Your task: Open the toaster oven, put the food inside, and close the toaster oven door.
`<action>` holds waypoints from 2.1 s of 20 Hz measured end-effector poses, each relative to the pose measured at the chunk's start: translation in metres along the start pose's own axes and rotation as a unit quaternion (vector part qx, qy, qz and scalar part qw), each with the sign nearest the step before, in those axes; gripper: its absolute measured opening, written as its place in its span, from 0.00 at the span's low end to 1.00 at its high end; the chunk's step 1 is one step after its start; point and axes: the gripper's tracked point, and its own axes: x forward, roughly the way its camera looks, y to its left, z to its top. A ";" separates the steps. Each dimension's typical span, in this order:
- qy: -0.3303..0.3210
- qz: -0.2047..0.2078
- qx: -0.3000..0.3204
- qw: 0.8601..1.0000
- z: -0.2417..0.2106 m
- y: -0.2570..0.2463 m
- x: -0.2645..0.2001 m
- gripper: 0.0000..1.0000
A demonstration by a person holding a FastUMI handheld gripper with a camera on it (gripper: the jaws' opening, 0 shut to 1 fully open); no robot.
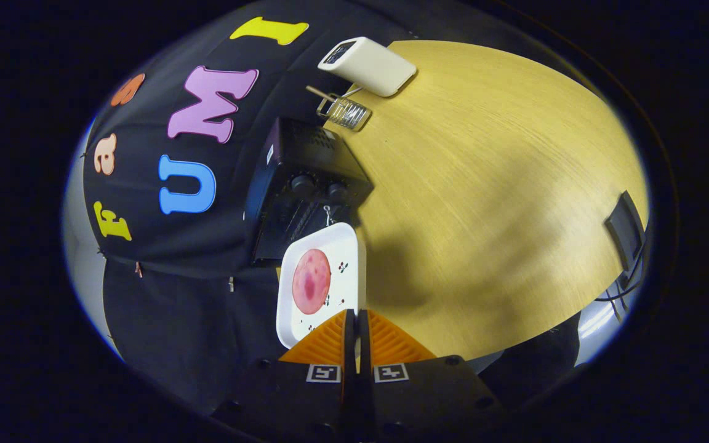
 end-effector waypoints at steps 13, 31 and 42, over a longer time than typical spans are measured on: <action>-0.011 -0.013 -0.035 0.999 -0.020 0.071 0.123 0.05; -0.227 -0.016 0.099 0.969 0.063 0.098 0.247 0.05; -0.255 0.002 0.115 0.960 0.068 0.120 0.268 0.14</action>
